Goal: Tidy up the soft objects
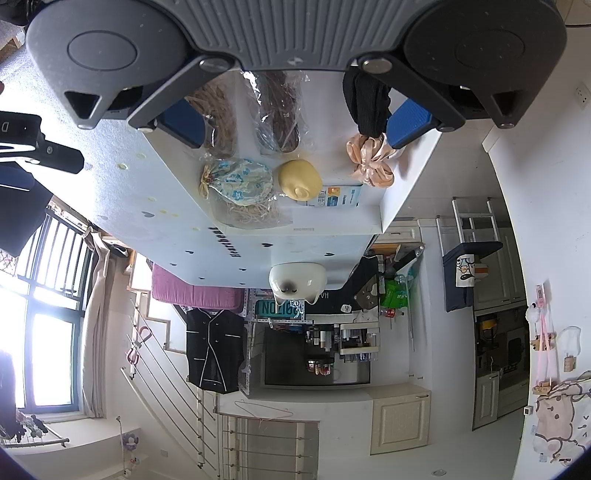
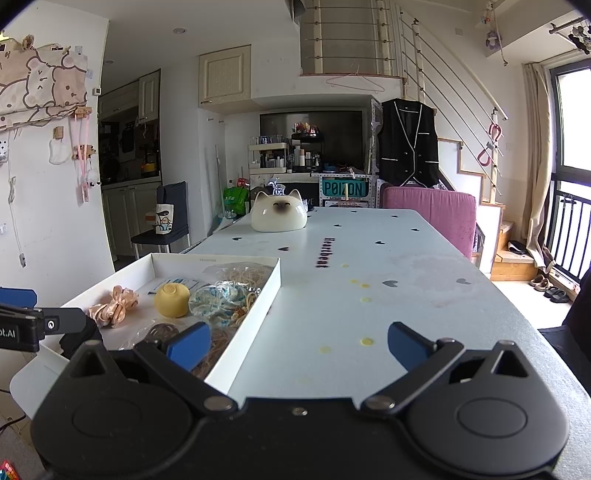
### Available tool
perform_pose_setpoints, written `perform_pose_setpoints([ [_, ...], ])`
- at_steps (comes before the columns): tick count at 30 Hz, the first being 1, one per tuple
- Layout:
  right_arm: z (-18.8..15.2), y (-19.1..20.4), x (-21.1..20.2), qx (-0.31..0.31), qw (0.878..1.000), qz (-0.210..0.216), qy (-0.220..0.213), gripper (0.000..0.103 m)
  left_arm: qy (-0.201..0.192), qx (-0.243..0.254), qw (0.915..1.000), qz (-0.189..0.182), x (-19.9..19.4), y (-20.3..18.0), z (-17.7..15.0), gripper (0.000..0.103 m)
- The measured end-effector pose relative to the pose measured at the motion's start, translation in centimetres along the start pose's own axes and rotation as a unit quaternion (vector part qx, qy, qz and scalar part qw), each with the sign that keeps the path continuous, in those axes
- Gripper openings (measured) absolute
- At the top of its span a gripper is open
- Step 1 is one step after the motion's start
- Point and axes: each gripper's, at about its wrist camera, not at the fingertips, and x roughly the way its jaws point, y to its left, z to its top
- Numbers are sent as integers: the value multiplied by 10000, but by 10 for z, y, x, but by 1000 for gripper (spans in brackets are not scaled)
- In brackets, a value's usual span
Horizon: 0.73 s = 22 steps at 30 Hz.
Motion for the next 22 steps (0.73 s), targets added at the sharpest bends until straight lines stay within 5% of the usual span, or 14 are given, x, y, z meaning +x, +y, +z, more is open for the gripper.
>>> perform_pose_setpoints([
  [22, 0, 0, 0, -2, 10000, -7, 0, 103, -26, -10, 10000, 29, -4, -1, -1, 103],
])
